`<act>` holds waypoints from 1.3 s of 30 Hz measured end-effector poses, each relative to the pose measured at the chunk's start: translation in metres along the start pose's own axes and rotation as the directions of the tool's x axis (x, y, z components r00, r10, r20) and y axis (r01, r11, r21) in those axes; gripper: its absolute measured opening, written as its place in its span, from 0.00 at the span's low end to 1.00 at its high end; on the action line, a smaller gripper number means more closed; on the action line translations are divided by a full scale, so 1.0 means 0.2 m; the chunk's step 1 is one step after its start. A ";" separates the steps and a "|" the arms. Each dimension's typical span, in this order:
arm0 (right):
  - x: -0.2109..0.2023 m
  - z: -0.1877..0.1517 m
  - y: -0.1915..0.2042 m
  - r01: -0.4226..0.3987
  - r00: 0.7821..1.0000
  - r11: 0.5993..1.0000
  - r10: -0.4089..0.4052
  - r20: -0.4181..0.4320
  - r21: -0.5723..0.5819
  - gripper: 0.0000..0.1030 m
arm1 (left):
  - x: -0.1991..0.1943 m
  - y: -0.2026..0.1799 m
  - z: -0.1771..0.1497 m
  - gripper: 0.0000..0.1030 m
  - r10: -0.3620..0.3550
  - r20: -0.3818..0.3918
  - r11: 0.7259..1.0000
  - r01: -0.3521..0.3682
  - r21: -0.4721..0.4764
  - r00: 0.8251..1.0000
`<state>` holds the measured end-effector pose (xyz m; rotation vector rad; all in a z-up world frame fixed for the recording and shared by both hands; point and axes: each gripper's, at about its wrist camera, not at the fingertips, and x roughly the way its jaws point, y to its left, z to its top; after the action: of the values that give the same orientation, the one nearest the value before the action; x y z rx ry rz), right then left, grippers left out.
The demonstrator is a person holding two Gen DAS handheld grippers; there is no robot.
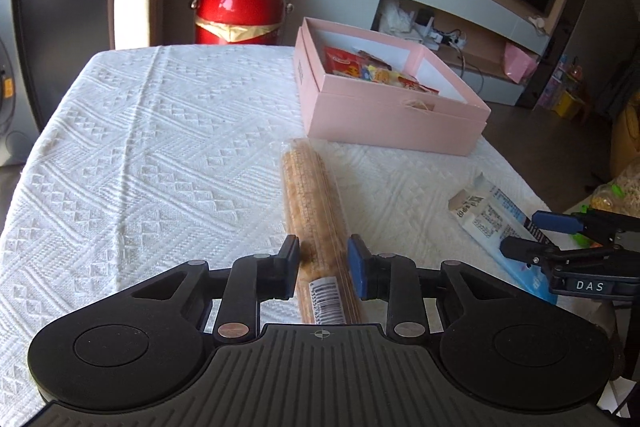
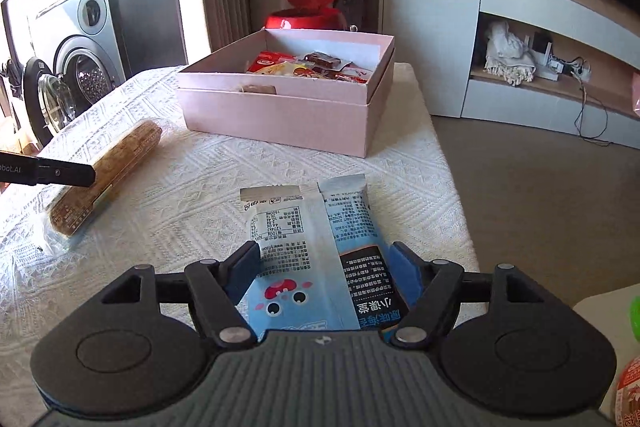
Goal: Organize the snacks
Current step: 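Grasp the blue-and-white bag with the right tool while the left tool grasps the bread stick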
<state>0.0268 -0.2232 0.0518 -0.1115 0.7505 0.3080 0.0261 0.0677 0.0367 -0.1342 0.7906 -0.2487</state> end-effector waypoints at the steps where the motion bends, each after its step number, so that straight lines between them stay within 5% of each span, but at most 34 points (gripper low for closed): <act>1: 0.00 0.00 0.02 -0.011 1.000 1.000 0.011 0.001 -0.013 0.71 | -0.01 -0.02 -0.01 0.30 -0.009 -0.007 1.000 0.009 0.003 1.000; 8: -0.02 -0.04 0.20 -0.065 0.998 0.988 0.066 0.000 -0.139 0.75 | 0.01 -0.08 -0.02 0.32 0.000 -0.021 1.000 0.000 -0.002 1.000; 15: -0.01 -0.07 0.30 0.000 1.000 0.975 0.005 0.022 -0.220 0.79 | 0.13 -0.12 0.09 0.33 0.050 0.001 0.998 -0.050 0.027 0.999; 20: 0.00 -0.07 0.28 -0.015 1.000 0.981 0.018 0.015 -0.194 0.80 | 0.24 -0.14 0.17 0.41 0.081 -0.027 0.996 -0.079 0.049 0.996; 26: 0.00 -0.07 0.27 -0.024 1.000 0.984 0.027 0.012 -0.175 0.81 | 0.30 -0.20 0.19 0.39 0.123 -0.047 0.987 -0.117 0.114 0.991; 39: 0.05 -0.04 0.18 -0.095 0.995 0.993 0.093 -0.035 -0.070 0.90 | 0.08 -0.22 -0.07 0.37 0.109 -0.104 0.985 -0.093 0.144 0.989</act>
<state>0.0178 -0.1890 0.0388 -0.1492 0.7775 0.4235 0.0200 0.0203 0.0249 0.0514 0.8859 -0.2152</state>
